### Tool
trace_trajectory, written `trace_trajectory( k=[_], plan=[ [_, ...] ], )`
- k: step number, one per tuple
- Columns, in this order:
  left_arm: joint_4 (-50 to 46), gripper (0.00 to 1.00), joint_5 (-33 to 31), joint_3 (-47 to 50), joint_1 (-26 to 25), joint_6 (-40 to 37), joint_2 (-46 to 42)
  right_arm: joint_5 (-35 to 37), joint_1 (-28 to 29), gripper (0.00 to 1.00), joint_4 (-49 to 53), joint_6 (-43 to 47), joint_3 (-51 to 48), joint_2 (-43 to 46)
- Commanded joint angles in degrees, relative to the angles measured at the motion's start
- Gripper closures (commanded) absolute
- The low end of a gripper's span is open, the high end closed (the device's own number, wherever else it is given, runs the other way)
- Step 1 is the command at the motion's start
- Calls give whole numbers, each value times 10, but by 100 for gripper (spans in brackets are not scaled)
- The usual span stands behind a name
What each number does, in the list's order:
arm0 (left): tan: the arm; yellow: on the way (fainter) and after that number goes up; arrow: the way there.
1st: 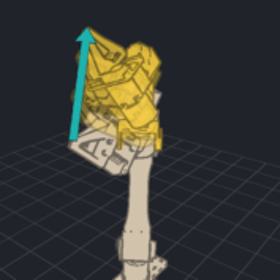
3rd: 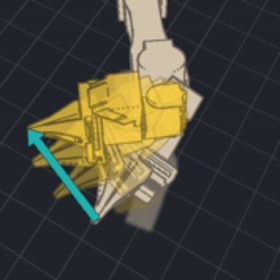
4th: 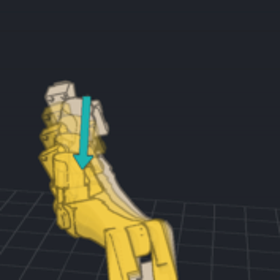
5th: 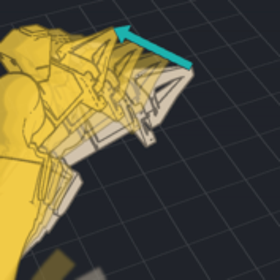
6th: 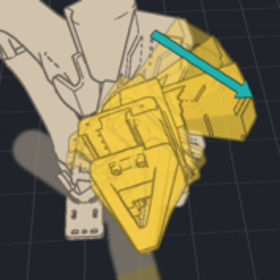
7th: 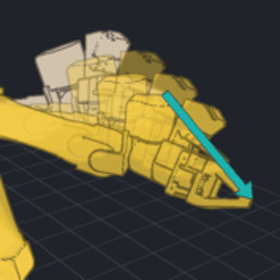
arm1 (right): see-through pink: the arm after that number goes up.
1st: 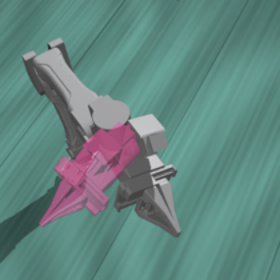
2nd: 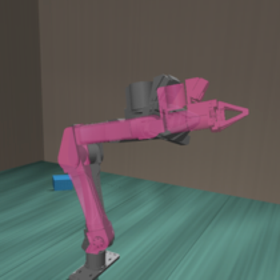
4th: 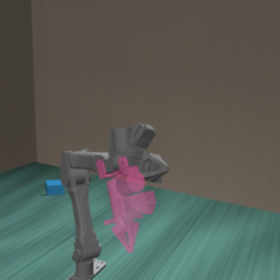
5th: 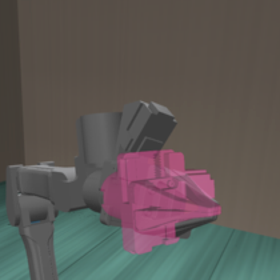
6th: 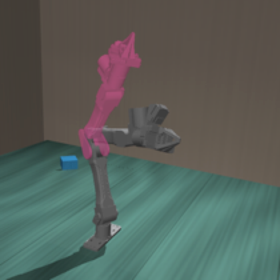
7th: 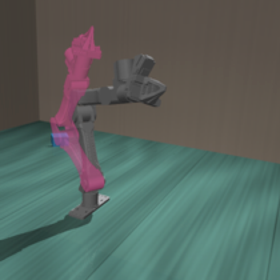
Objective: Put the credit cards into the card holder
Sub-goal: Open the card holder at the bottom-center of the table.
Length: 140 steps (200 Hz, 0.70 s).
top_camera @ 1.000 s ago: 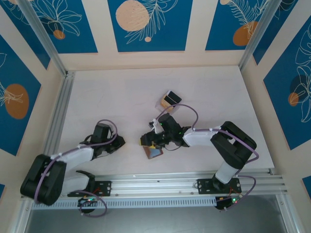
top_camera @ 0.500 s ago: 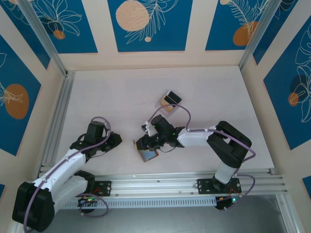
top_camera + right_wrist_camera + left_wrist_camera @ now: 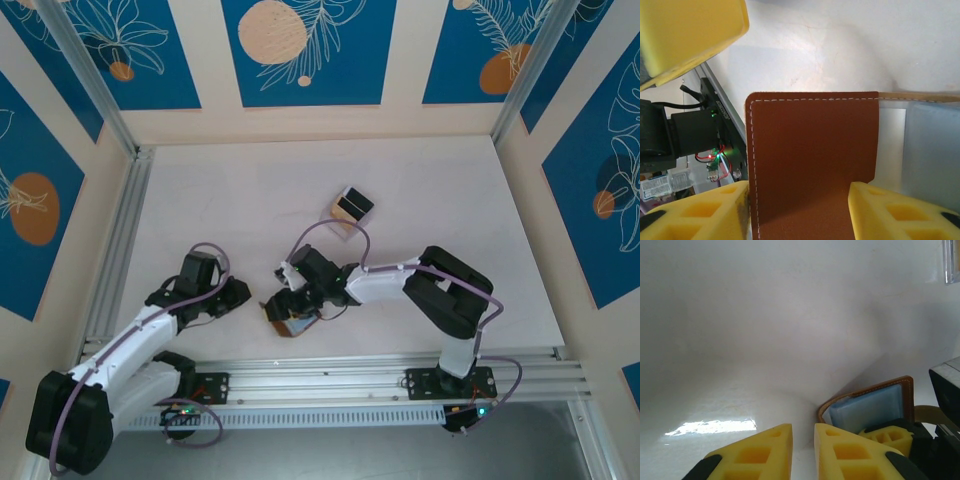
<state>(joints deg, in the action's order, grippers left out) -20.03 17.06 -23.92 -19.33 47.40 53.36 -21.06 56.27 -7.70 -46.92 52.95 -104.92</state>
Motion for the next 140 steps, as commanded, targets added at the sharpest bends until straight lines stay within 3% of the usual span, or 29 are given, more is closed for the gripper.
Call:
trace_trajectory(
  k=[1,38,72,140],
  plan=[
    [-15,81,5,-16,6,-13,3,-9,3,39,9,8,7,-26],
    [-10,81,15,-27,6,-19,15,-29,-2,26,-29,-4,-6,-54],
    [-6,81,38,-31,0,-35,29,-21,-18,23,-51,-26,-27,-58],
    [5,81,0,-60,-101,-44,69,30,-45,22,-61,-78,-48,-78]
  ],
)
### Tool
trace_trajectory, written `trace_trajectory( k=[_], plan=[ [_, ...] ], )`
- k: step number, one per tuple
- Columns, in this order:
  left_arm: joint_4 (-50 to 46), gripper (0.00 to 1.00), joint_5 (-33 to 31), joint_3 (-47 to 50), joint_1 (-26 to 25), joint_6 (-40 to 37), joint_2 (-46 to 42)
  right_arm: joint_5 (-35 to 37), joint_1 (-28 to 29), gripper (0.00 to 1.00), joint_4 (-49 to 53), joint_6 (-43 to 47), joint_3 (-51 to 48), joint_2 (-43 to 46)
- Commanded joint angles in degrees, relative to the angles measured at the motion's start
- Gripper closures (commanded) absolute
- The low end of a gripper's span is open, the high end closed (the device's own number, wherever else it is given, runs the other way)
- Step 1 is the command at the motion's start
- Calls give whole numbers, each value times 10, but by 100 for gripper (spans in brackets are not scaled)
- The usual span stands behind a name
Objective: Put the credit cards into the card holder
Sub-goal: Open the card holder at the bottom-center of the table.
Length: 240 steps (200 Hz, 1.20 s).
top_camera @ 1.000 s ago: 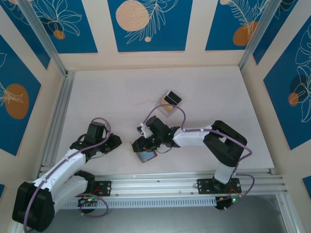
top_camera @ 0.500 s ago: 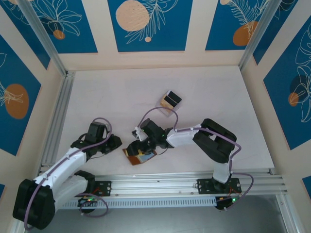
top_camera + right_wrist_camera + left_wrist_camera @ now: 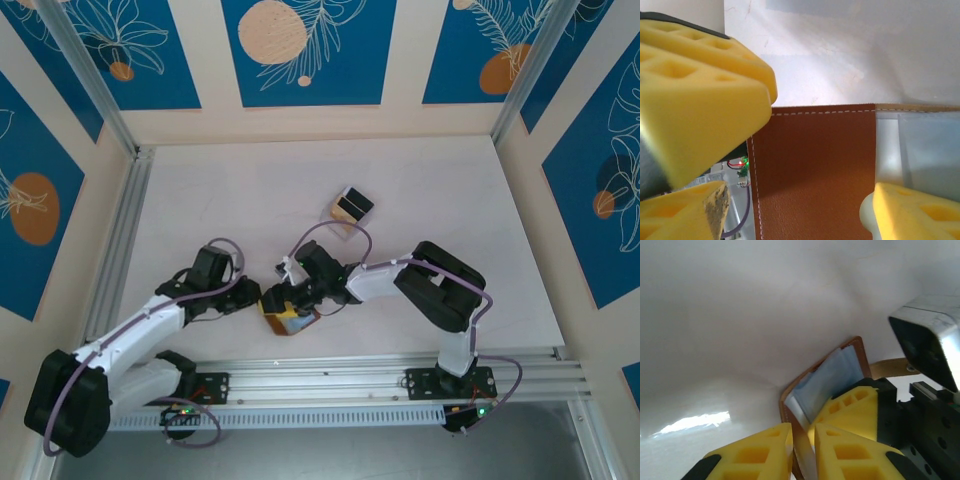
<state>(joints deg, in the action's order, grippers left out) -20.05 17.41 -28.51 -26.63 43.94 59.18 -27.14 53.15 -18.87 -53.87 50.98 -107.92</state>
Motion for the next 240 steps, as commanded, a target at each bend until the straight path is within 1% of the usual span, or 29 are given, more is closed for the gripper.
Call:
trace_trajectory(
  k=[1,15,56,91,138,168,174,184,240],
  plan=[
    [7,81,-3,-13,-28,-8,12,92,-14,22,50,-9,-28,-48],
    [17,81,2,-12,-34,-5,18,93,-17,22,41,-16,-35,-49],
    [7,82,4,-8,-57,-17,39,101,-36,22,27,-31,-58,-41],
    [-1,84,-7,5,-80,-19,50,116,-54,22,30,-38,-73,-28],
    [9,85,-8,22,-101,-15,60,132,-81,21,30,-40,-101,9],
    [32,86,7,29,-104,-13,70,124,-96,17,23,-28,-112,35],
    [35,86,10,29,-105,-13,72,119,-98,13,20,-27,-113,39],
    [36,86,10,27,-107,-16,77,115,-100,13,20,-24,-114,43],
    [44,86,5,21,-116,-28,117,141,-115,16,37,-27,-118,40]
  ],
)
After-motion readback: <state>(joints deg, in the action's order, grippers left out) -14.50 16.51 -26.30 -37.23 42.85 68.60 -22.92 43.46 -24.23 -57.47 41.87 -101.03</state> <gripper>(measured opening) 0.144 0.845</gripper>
